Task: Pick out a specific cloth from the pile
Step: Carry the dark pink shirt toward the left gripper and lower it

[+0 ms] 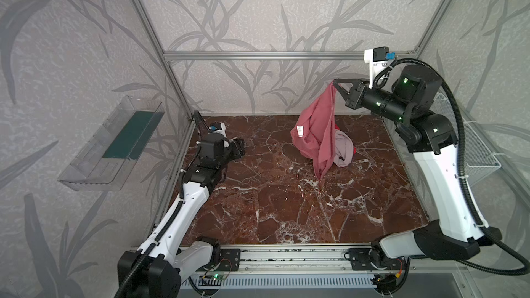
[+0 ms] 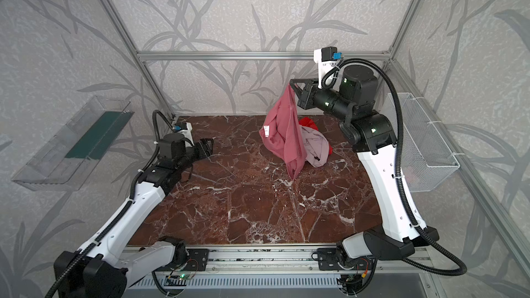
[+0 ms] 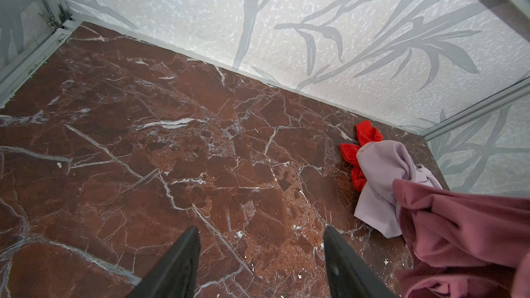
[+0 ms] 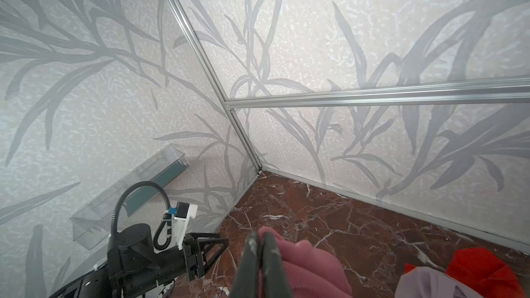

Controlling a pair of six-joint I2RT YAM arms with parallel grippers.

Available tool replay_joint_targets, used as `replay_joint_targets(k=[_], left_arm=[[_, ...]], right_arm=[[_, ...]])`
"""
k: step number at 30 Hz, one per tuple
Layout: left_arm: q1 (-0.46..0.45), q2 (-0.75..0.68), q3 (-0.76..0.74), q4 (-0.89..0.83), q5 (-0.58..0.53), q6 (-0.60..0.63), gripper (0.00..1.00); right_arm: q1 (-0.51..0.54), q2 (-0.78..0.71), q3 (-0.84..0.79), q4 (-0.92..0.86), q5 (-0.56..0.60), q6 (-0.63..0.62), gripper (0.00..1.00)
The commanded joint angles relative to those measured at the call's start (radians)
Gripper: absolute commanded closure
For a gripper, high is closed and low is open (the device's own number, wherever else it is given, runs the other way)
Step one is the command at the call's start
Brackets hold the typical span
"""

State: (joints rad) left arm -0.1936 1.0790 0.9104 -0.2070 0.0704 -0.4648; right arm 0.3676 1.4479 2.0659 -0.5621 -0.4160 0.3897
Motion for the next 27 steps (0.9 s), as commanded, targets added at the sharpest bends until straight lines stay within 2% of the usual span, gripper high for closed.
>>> replay_joint_targets(k=[1, 10, 15, 23, 27], left_arm=[[-0.001, -0.026, 0.038, -0.024, -0.018, 0.003, 0.34], [-0.001, -0.094, 0.06, -0.082, -0.025, 0.009, 0.34], [-0.001, -0.109, 0.138, -0.242, -0.061, 0.025, 0.36], [-0.001, -0.22, 0.177, -0.397, -0.117, 0.053, 0.36], [-0.001, -0.263, 0.189, -0.442, -0.112, 0.057, 0.36]], right_arm=[[-0.001, 0.005, 0.086, 0.024, -0.074, 0.033, 1.0], [0.007, 0.063, 0.197, 0.036, -0.173, 0.113, 1.0], [0.052, 0.086, 0.183, 0.071, -0.195, 0.133, 1.0], [0.196, 0.199, 0.259, 0.017, -0.159, 0.062, 1.0], [0.267, 0.328, 0.384, -0.031, -0.154, 0.038, 1.0]])
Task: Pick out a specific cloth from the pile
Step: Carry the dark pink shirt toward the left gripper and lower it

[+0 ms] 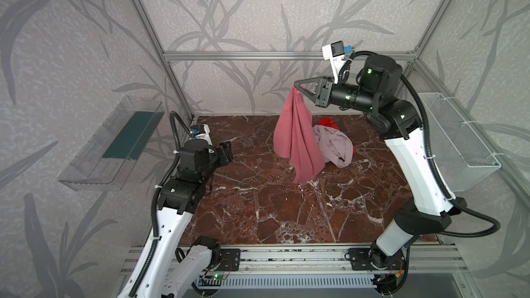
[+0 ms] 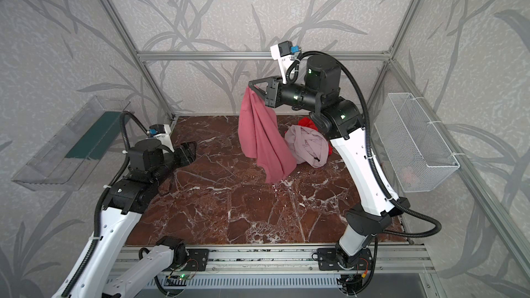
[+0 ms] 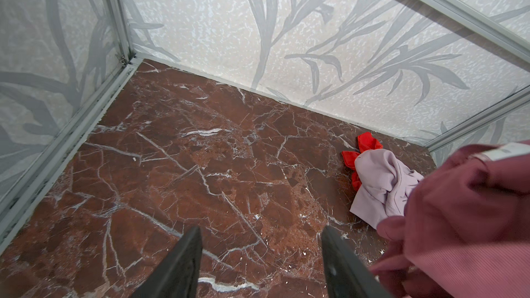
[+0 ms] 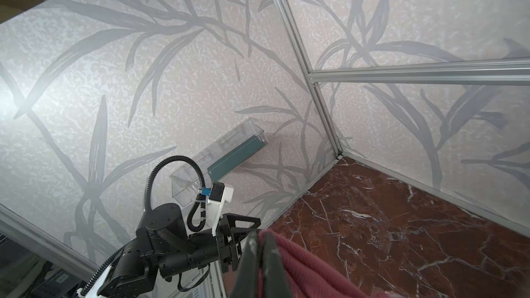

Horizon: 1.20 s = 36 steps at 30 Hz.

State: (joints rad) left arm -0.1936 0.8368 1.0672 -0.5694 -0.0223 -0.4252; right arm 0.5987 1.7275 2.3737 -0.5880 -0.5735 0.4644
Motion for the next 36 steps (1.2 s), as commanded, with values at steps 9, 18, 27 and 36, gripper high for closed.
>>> replay_joint_targets(k=[9, 18, 27, 36], left_arm=[[-0.001, -0.107, 0.019, -0.145, -0.023, 0.022, 0.36], [-0.002, -0.172, 0.04, -0.227, -0.08, 0.047, 0.36], [-0.001, -0.174, 0.028, -0.218, -0.07, 0.033, 0.36], [-0.001, -0.179, -0.011, -0.198, -0.063, 0.012, 0.36]], right_arm=[[0.159, 0.304, 0.257, -0.021, 0.04, -0.051, 1.0], [0.215, 0.526, 0.343, 0.024, 0.022, -0.018, 1.0], [0.228, 0.658, 0.361, 0.089, 0.053, 0.009, 1.0], [0.2, 0.852, 0.456, 0.217, 0.072, 0.112, 1.0]])
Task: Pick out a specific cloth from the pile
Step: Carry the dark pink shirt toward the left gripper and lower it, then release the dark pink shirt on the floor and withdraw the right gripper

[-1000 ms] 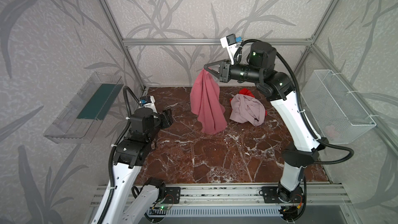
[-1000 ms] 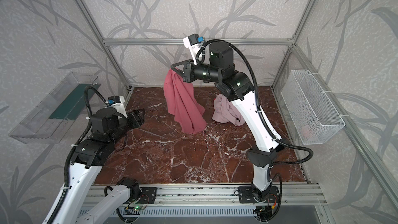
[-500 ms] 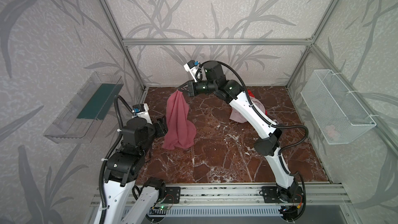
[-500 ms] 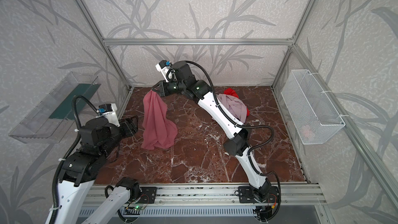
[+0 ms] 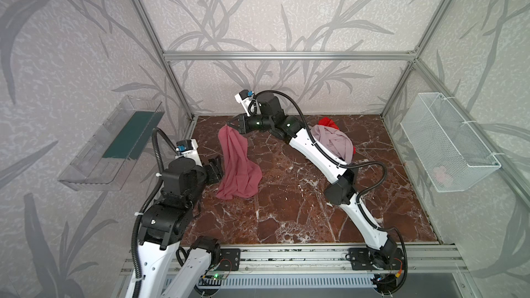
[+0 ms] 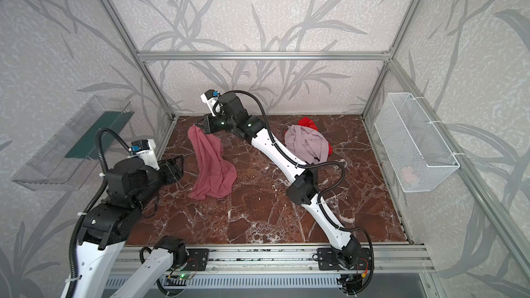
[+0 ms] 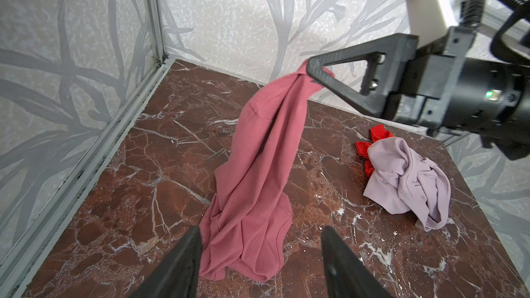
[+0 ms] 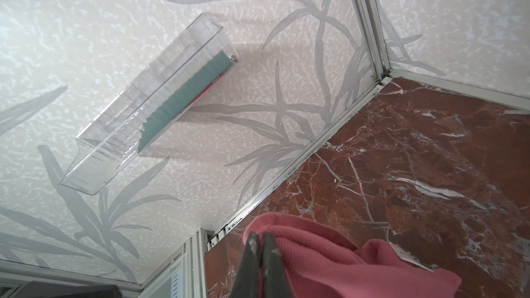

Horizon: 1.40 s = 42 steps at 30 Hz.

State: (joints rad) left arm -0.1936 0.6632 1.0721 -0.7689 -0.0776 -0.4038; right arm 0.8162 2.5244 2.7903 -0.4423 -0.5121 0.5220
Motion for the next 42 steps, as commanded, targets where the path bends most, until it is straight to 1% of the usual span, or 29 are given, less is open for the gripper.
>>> replay_joint_targets(k=[1, 4, 6, 9, 10, 11, 12, 14, 15, 16, 18, 20, 23, 25, 27, 30, 31, 34, 37, 40, 42], left_arm=[[-0.001, -0.007, -0.02, 0.002, -0.011, -0.01, 0.36], [-0.001, -0.006, -0.024, 0.006, -0.003, -0.022, 0.36], [-0.001, -0.007, -0.027, 0.014, 0.006, -0.03, 0.36], [-0.001, -0.013, -0.032, 0.024, 0.014, -0.043, 0.37], [-0.001, -0.014, -0.035, 0.029, 0.013, -0.045, 0.37], [-0.001, -0.014, -0.038, 0.032, 0.013, -0.046, 0.37], [-0.001, -0.016, -0.042, 0.034, 0.011, -0.047, 0.37], [-0.001, -0.014, -0.051, 0.041, 0.01, -0.05, 0.37], [-0.001, -0.012, -0.056, 0.044, 0.007, -0.051, 0.37], [-0.001, -0.009, -0.06, 0.045, 0.009, -0.055, 0.37], [-0.001, -0.001, -0.067, 0.053, 0.016, -0.061, 0.37], [-0.001, 0.01, -0.076, 0.064, 0.03, -0.07, 0.37], [-0.002, 0.035, -0.101, 0.096, 0.062, -0.093, 0.37], [-0.003, 0.059, -0.129, 0.125, 0.094, -0.113, 0.38], [-0.005, 0.088, -0.166, 0.155, 0.127, -0.132, 0.4], [-0.033, 0.148, -0.217, 0.181, 0.139, -0.16, 0.41], [-0.051, 0.171, -0.238, 0.196, 0.134, -0.166, 0.41], [-0.102, 0.238, -0.295, 0.227, 0.109, -0.192, 0.42], [-0.167, 0.291, -0.327, 0.233, 0.073, -0.212, 0.43], [-0.225, 0.33, -0.36, 0.248, 0.041, -0.231, 0.43], [-0.253, 0.354, -0.375, 0.253, 0.03, -0.245, 0.44]], right_arm=[[-0.023, 0.071, 0.036, 0.095, 0.011, 0.074, 1.0], [-0.04, 0.112, 0.026, 0.156, 0.023, 0.109, 1.0], [-0.053, 0.137, 0.029, 0.183, 0.028, 0.156, 1.0], [-0.072, 0.166, 0.027, 0.219, 0.05, 0.181, 1.0], [-0.081, 0.176, 0.026, 0.232, 0.052, 0.192, 0.98], [-0.088, 0.183, 0.025, 0.243, 0.048, 0.204, 0.92], [-0.098, 0.192, 0.025, 0.254, 0.04, 0.216, 0.81], [-0.113, 0.197, 0.02, 0.272, 0.031, 0.231, 0.52], [-0.12, 0.196, 0.014, 0.281, 0.029, 0.233, 0.43], [-0.125, 0.191, 0.01, 0.281, 0.031, 0.227, 0.38], [-0.138, 0.175, 0.001, 0.274, 0.028, 0.212, 0.34], [-0.149, 0.14, -0.036, 0.268, 0.022, 0.195, 0.33], [-0.163, 0.047, -0.139, 0.273, -0.001, 0.15, 0.33], [-0.167, -0.048, -0.252, 0.275, -0.008, 0.085, 0.34], [-0.168, -0.165, -0.41, 0.295, 0.012, 0.025, 0.34], [-0.172, -0.375, -0.716, 0.402, 0.066, -0.029, 0.34], [-0.177, -0.455, -0.85, 0.45, 0.081, -0.037, 0.34], [-0.201, -0.659, -1.147, 0.537, 0.105, -0.039, 0.34], [-0.227, -0.824, -1.362, 0.536, 0.121, -0.053, 0.34], [-0.238, -0.979, -1.515, 0.493, 0.147, -0.098, 0.34], [-0.242, -1.074, -1.604, 0.459, 0.19, -0.122, 0.35]])
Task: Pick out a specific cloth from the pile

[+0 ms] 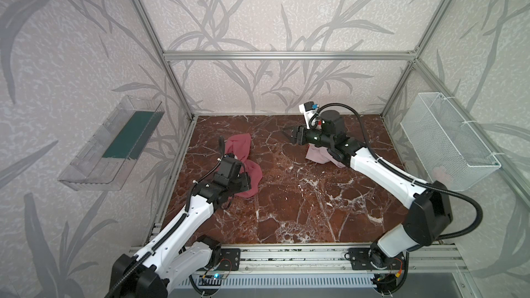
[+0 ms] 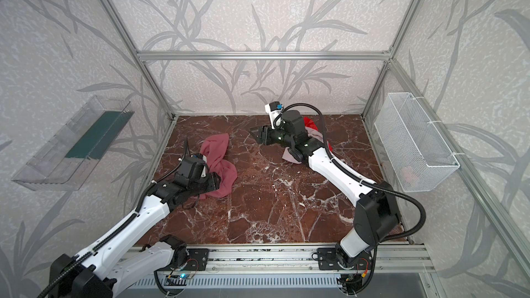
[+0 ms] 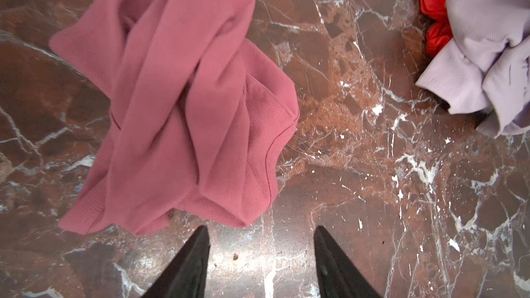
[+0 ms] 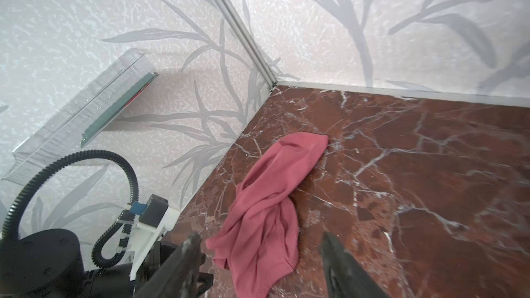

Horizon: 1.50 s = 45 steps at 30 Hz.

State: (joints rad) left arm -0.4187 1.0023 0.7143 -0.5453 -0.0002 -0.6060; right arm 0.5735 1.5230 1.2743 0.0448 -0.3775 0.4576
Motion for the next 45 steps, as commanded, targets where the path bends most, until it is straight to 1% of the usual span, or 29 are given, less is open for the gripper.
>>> replay_joint_targets(k=[1, 5, 9, 12, 18, 22, 25, 32, 36, 37, 41, 42, 45], left_arm=[[-0.046, 0.024, -0.026, 0.026, -0.057, -0.05, 0.44], [-0.102, 0.052, -0.057, 0.012, -0.096, -0.067, 0.44], [-0.114, 0.069, -0.086, 0.036, -0.131, -0.064, 0.45], [-0.114, 0.09, -0.098, 0.065, -0.14, -0.059, 0.45], [-0.114, 0.144, -0.12, 0.138, -0.164, -0.046, 0.47], [-0.115, 0.181, -0.128, 0.173, -0.148, -0.054, 0.53], [-0.114, 0.21, -0.131, 0.179, -0.138, -0.055, 0.53], [-0.114, 0.258, -0.16, 0.226, -0.127, -0.065, 0.6], [-0.114, 0.276, -0.166, 0.233, -0.132, -0.067, 0.67], [-0.114, 0.276, -0.168, 0.232, -0.131, -0.072, 0.71], [-0.114, 0.248, -0.173, 0.224, -0.137, -0.07, 0.95], [-0.114, 0.237, -0.172, 0.214, -0.139, -0.071, 0.99], [-0.114, 0.17, -0.164, 0.166, -0.131, -0.081, 1.0]], right_arm=[[-0.001, -0.122, -0.133, -0.041, 0.075, -0.063, 0.35], [-0.012, -0.284, -0.271, -0.103, 0.118, -0.083, 0.36], [-0.027, -0.407, -0.388, -0.133, 0.139, -0.079, 0.37], [-0.046, -0.468, -0.453, -0.144, 0.15, -0.064, 0.37], [-0.07, -0.5, -0.487, -0.165, 0.143, -0.055, 0.37], [-0.071, -0.49, -0.484, -0.165, 0.135, -0.05, 0.37], [-0.072, -0.483, -0.483, -0.159, 0.131, -0.047, 0.37], [-0.075, -0.487, -0.472, -0.17, 0.137, -0.043, 0.37], [-0.076, -0.498, -0.476, -0.169, 0.146, -0.039, 0.37], [-0.077, -0.502, -0.478, -0.17, 0.146, -0.036, 0.37], [-0.077, -0.524, -0.485, -0.175, 0.151, -0.03, 0.37], [-0.078, -0.529, -0.487, -0.176, 0.154, -0.028, 0.37], [-0.077, -0.544, -0.492, -0.182, 0.156, -0.021, 0.37]])
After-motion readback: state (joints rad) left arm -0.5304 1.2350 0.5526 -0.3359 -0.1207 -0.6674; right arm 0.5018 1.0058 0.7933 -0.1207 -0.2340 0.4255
